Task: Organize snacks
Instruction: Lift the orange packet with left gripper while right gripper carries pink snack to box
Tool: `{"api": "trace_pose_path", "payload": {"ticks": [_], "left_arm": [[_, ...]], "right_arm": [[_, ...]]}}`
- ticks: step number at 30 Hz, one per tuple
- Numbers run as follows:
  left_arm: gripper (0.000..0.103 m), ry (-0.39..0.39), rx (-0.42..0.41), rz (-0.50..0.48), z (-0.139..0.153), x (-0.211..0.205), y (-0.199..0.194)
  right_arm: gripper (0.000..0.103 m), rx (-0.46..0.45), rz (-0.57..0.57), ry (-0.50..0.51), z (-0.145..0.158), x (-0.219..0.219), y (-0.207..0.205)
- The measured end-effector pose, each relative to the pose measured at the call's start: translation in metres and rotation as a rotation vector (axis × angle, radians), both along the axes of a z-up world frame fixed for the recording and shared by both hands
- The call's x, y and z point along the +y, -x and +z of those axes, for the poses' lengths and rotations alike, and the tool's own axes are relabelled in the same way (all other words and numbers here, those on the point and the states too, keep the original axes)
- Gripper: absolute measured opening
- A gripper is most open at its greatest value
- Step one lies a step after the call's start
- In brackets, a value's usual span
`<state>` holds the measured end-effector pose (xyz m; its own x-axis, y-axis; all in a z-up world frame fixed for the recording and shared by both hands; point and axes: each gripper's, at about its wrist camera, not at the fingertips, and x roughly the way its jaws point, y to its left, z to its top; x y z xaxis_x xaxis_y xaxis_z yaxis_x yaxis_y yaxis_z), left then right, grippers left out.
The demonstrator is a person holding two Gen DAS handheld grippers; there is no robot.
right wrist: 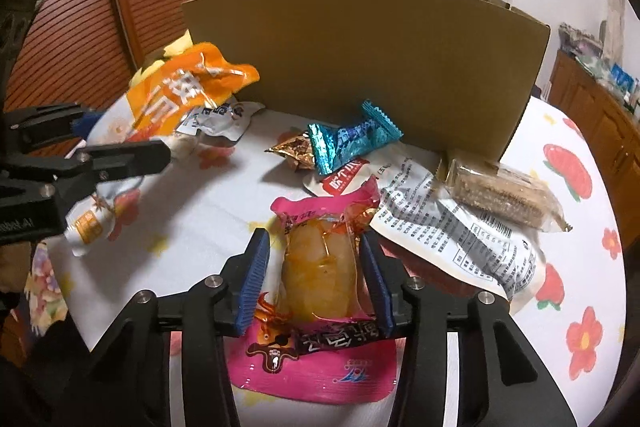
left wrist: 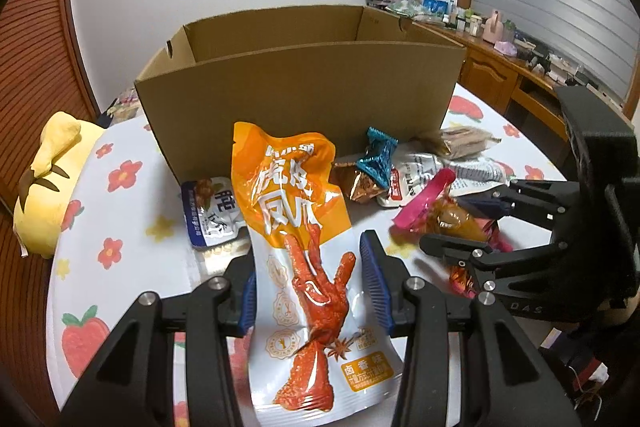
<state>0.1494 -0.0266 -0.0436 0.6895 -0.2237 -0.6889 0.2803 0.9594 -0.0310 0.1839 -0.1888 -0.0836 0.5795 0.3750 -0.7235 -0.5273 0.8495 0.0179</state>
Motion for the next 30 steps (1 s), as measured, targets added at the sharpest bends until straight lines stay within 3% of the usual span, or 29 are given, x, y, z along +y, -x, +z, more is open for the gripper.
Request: {"api": "trace_pose_path", "payload": {"ticks": [3, 9, 12, 16, 20, 23, 30], "left_arm": [[0.044, 0.002, -0.009, 0.006, 0.004, 0.001, 0.002], [0.044, 0.005, -0.014, 0.007, 0.006, 0.001, 0.003], [0.044, 0.008, -0.012, 0.007, 0.004, 0.002, 0.003], [0.044, 0.012, -0.009, 0.007, 0.003, 0.002, 0.004], [0.044, 0.015, -0.014, 0.007, 0.005, 0.004, 0.005], [0.044, 0.019, -0.023, 0.008, 0.009, 0.006, 0.007], [0.044, 0.033, -0.050, 0.012, 0.020, 0.010, 0.008]], "right_arm": [[0.038, 0.000, 0.009, 0.005, 0.003, 0.000, 0.002], [0.038, 0.016, 0.026, 0.018, 0.004, 0.002, 0.001], [0.041, 0.028, 0.030, 0.018, 0.003, 0.005, -0.001], [0.054, 0.063, 0.043, 0.063, 0.000, 0.017, -0.007], [0.048, 0.076, 0.058, 0.106, -0.004, 0.025, -0.011], [0.039, 0.073, 0.064, 0.063, 0.003, 0.022, -0.009], [0.038, 0.039, 0.087, 0.087, 0.007, 0.025, 0.000]]}}
